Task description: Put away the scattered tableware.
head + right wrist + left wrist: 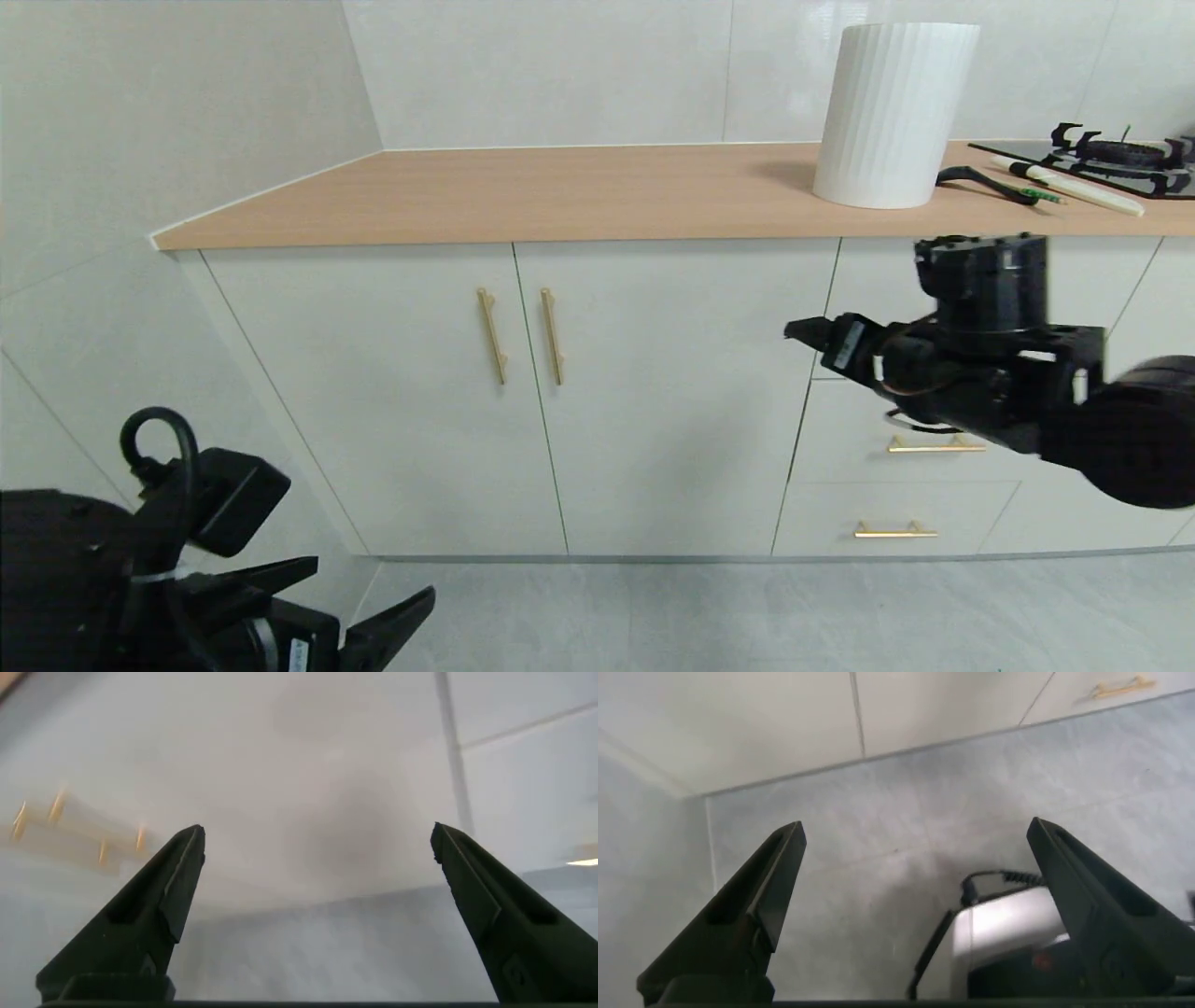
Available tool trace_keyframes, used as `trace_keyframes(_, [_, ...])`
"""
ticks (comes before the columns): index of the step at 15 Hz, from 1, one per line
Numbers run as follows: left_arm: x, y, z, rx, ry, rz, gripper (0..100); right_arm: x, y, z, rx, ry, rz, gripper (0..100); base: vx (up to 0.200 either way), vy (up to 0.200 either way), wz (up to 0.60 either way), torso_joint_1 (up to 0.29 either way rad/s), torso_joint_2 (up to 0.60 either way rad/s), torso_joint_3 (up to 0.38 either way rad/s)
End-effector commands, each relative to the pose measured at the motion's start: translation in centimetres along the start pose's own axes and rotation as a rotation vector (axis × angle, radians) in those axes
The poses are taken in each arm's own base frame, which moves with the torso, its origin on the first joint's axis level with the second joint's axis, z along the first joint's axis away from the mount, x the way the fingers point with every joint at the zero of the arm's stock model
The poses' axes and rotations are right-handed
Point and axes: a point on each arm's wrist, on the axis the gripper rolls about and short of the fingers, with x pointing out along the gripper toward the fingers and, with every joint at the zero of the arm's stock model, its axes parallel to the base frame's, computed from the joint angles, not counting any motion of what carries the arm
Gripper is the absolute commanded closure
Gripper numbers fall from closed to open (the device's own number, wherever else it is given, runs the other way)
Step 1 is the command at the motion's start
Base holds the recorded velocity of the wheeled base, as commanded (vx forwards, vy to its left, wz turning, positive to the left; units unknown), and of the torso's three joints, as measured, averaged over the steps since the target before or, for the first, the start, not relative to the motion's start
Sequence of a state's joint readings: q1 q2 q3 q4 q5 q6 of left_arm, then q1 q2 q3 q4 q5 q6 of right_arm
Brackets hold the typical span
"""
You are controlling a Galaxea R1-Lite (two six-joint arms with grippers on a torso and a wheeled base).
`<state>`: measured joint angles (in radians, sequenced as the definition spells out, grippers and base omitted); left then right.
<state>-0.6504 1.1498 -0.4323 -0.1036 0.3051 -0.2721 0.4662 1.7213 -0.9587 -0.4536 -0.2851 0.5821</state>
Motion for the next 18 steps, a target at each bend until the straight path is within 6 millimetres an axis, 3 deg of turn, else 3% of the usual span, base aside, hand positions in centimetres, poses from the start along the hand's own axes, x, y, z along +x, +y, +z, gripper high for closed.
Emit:
trace_keyframes(1, [-3.2,2.5,-3.8,-0.042,-0.075,0.030,0,-10.8,-6.2,1.8,-0.168,-0.160,-0.106,0,0.000,0.000,0.00,0.000,0.00,0.000])
trace_keyframes(3, [-5.5,4.5,-6.9,-0.076,-0.196,0.094,0,-15.5,-9.3,2.0,-0.274,-0.267,-0.140,0,0.000,0.000,0.00,0.000,0.00,0.000])
trace_keyframes(5, [-7.5,5.6,-9.4,-0.121,-0.347,0.169,0,-19.9,-10.7,1.1,-0.339,-0.369,-0.147,0,0.000,0.000,0.00,0.000,0.00,0.000])
trace_keyframes(8, [-9.5,6.0,-12.9,-0.152,-0.428,0.286,0,-24.8,-12.0,-2.1,-0.340,-0.429,-0.131,0,0.000,0.000,0.00,0.000,0.00,0.000])
trace_keyframes(11, [-9.4,5.8,-14.1,-0.193,-0.472,0.345,0,-28.9,-13.4,-5.4,-0.338,-0.463,-0.176,0,0.000,0.000,0.00,0.000,0.00,0.000])
trace_keyframes(15, [-9.4,5.7,-14.2,-0.247,-0.480,0.440,0,-31.9,-15.3,-10.2,-0.367,-0.535,-0.256,0,0.000,0.000,0.00,0.000,0.00,0.000])
trace_keyframes(18, [-9.9,5.2,-14.9,-0.261,-0.578,0.548,0,-31.4,-16.1,-11.4,-0.348,-0.539,-0.346,0,0.000,0.000,0.00,0.000,0.00,0.000])
